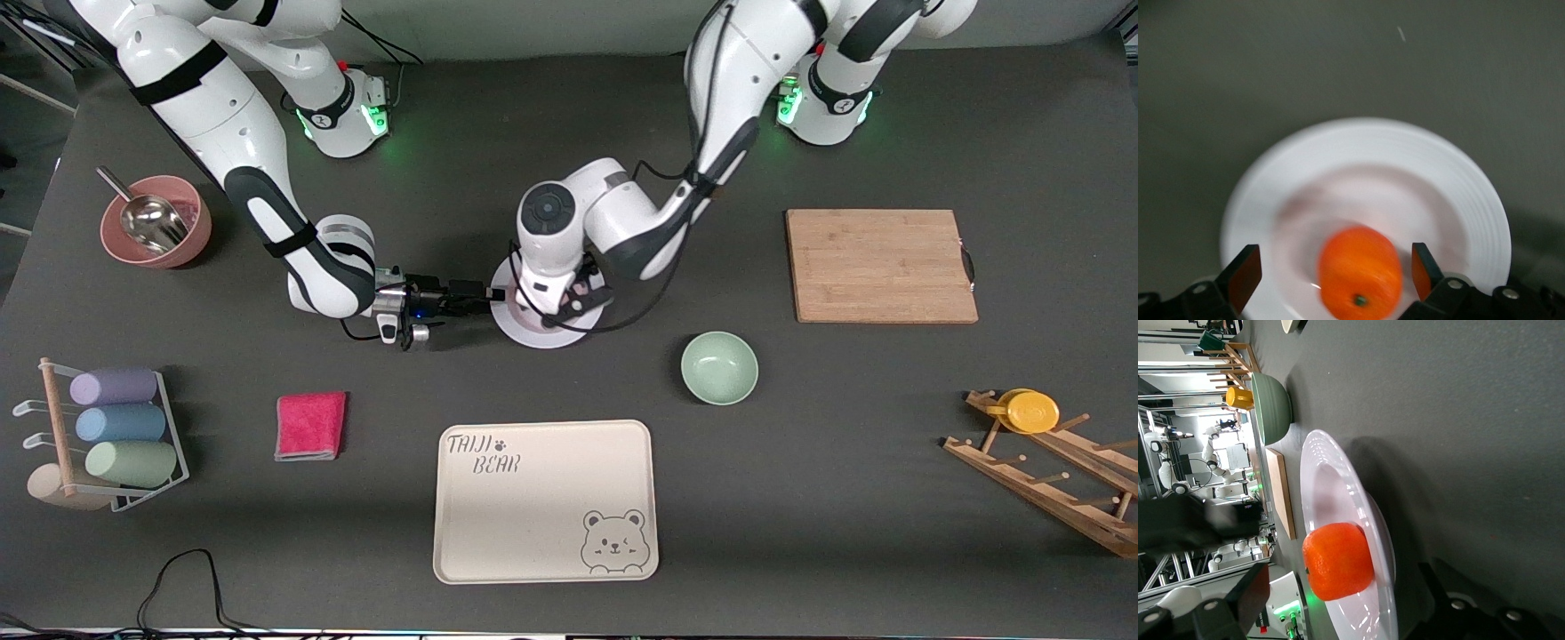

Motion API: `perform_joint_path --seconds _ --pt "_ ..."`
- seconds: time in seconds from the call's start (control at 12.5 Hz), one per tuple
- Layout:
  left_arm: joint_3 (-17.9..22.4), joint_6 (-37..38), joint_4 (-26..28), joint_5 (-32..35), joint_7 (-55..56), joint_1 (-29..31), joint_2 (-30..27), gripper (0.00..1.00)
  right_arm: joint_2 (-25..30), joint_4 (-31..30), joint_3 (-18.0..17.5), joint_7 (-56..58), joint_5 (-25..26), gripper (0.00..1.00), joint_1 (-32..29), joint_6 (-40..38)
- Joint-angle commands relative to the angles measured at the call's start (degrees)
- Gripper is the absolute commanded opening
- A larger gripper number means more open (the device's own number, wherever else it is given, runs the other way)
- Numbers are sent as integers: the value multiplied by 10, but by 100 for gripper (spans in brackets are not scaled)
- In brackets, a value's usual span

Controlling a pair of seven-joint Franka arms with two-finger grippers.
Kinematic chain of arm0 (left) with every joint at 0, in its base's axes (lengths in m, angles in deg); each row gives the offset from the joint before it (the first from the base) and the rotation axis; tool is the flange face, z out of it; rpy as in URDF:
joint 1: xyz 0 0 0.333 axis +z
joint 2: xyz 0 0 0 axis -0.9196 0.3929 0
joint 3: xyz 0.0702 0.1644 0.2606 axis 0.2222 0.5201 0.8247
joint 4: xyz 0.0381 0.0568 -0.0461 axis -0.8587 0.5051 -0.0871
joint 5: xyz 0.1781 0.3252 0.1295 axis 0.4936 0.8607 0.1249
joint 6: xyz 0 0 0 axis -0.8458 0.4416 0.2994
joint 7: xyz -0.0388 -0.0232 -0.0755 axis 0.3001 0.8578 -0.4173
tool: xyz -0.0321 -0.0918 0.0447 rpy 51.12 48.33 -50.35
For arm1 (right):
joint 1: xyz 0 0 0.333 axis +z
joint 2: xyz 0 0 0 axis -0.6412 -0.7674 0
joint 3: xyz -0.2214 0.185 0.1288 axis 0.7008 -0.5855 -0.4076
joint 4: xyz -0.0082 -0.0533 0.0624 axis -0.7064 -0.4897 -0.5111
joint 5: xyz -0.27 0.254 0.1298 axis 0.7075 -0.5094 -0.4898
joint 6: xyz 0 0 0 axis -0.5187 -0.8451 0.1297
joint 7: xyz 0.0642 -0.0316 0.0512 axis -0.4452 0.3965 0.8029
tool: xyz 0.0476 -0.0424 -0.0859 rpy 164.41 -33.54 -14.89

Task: Place orange and plate with both arms
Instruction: 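Carry the orange over the white plate with the left gripper, then release the orange onto the plate and withdraw the left gripper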

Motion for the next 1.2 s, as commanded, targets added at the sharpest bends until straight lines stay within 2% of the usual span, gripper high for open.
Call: perform_joint_path --seconds 0.0,0.24,0.32,0.48,0.56,0.72,0.88,1.04,1.12 --pt "-5 103 21 -2 -101 67 -98 100 -6 5 0 19 -20 96 17 23" --pt "-4 181 27 -32 -268 159 -160 100 -8 4 0 33 -38 92 29 29" --pt "-1 190 41 -32 -313 184 -183 100 -8 0 0 43 -38 84 29 29" --pt "0 193 96 -32 -401 240 -238 100 -9 0 0 59 -39 51 29 29" --pt "13 193 128 -32 -456 261 -267 100 -9 0 1 59 -39 50 29 29" --pt "75 190 176 -33 -552 262 -319 100 -10 0 1 59 -39 49 28 29" --pt "133 191 197 -33 -655 263 -357 100 -10 0 1 59 -39 31 27 29" --pt "168 208 198 -33 -719 271 -382 100 -8 2 3 67 -38 12 26 29" --pt "168 216 198 -32 -736 297 -394 100 -9 4 3 67 -38 4 25 29"
